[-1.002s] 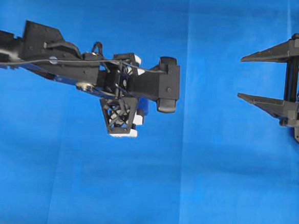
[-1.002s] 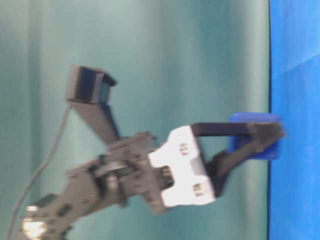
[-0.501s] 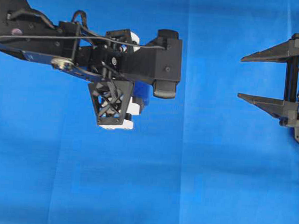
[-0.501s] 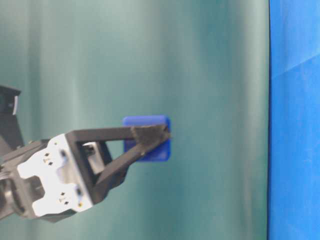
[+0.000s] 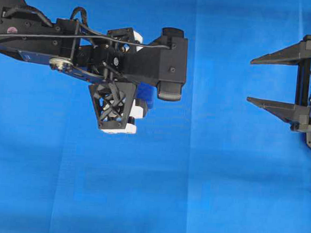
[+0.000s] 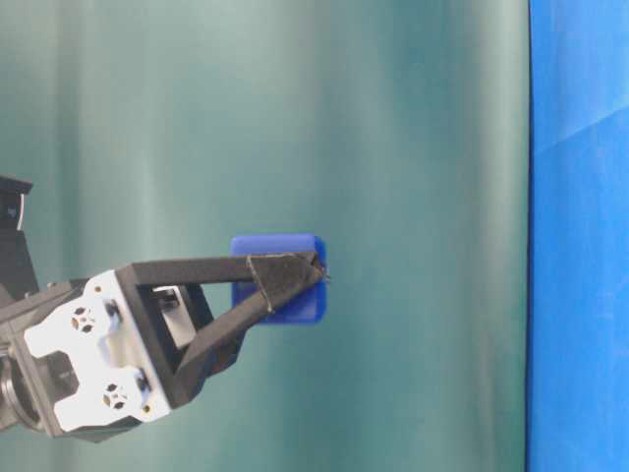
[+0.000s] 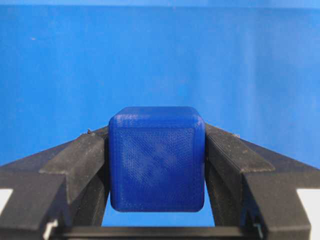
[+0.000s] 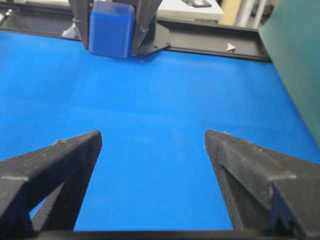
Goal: Handover the blue block to the right arm after grasping it with the left arm, then place it in the designated position.
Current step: 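Lift the blue cube with the left gripper and raise it upright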
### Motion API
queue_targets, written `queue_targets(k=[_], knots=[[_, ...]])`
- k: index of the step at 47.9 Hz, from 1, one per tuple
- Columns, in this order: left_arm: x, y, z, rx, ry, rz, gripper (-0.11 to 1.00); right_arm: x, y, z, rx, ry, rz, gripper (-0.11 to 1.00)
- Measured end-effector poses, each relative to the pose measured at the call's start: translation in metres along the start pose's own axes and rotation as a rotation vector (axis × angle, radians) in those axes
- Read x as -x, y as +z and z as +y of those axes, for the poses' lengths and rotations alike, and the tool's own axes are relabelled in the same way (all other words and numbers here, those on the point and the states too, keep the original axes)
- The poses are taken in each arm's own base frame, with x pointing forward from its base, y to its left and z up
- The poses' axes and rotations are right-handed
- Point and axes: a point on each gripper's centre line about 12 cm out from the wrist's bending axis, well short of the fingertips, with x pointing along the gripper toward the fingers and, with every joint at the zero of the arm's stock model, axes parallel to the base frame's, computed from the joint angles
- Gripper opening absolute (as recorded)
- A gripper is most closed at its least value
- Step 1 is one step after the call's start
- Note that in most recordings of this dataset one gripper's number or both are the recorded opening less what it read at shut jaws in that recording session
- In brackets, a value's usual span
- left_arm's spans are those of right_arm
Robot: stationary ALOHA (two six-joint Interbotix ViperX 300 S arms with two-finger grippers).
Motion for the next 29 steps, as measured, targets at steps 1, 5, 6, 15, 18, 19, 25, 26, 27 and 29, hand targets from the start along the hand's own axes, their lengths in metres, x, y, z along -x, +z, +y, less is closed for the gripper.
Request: queue_targets(k=[1, 5, 6, 15, 18, 19, 25, 26, 27, 29], knots=[[0.0000, 0.0000, 0.0000, 0.000, 0.000, 0.000, 0.46, 0.0000, 0.0000, -0.0003, 0.000, -0.002, 0.000, 0.97], [-0.0004, -0.0004, 0.0000, 0.002, 0.000, 0.002, 0.46, 0.0000, 0.0000, 0.0000, 0.000, 0.000, 0.000, 0.97], [0.0000, 0.0000, 0.0000, 0.000, 0.000, 0.000, 0.46, 0.0003, 0.0003, 0.0000, 0.000, 0.000, -0.002, 0.97], [0.0000, 0.0000, 0.0000, 0.002, 0.000, 0.000, 0.46, -0.0006, 0.0000, -0.0003, 0.000, -0.002, 0.001, 0.97], [0.0000, 0.0002, 0.0000, 0.000, 0.000, -0.002, 0.46, -0.0005, -0.0006, -0.0003, 0.000, -0.002, 0.003, 0.97], [0.0000, 0.0004, 0.0000, 0.000, 0.000, -0.003, 0.46, -0.0006, 0.0000, -0.0003, 0.000, -0.002, 0.001, 0.97], [0.0001, 0.0005, -0.0001, 0.000, -0.002, -0.032, 0.46, -0.0007, -0.0009, 0.0000, 0.000, 0.000, 0.005, 0.97], [0.0003, 0.0001, 0.0000, 0.000, -0.002, -0.037, 0.46, -0.0007, -0.0009, 0.0000, 0.000, 0.000, 0.005, 0.97], [0.0009, -0.0007, 0.0000, 0.000, -0.003, -0.041, 0.46, -0.0007, -0.0009, 0.0000, 0.000, 0.000, 0.005, 0.97], [0.0018, -0.0014, 0.0000, 0.001, -0.003, -0.049, 0.46, -0.0007, -0.0009, -0.0003, 0.000, -0.002, 0.005, 0.97]])
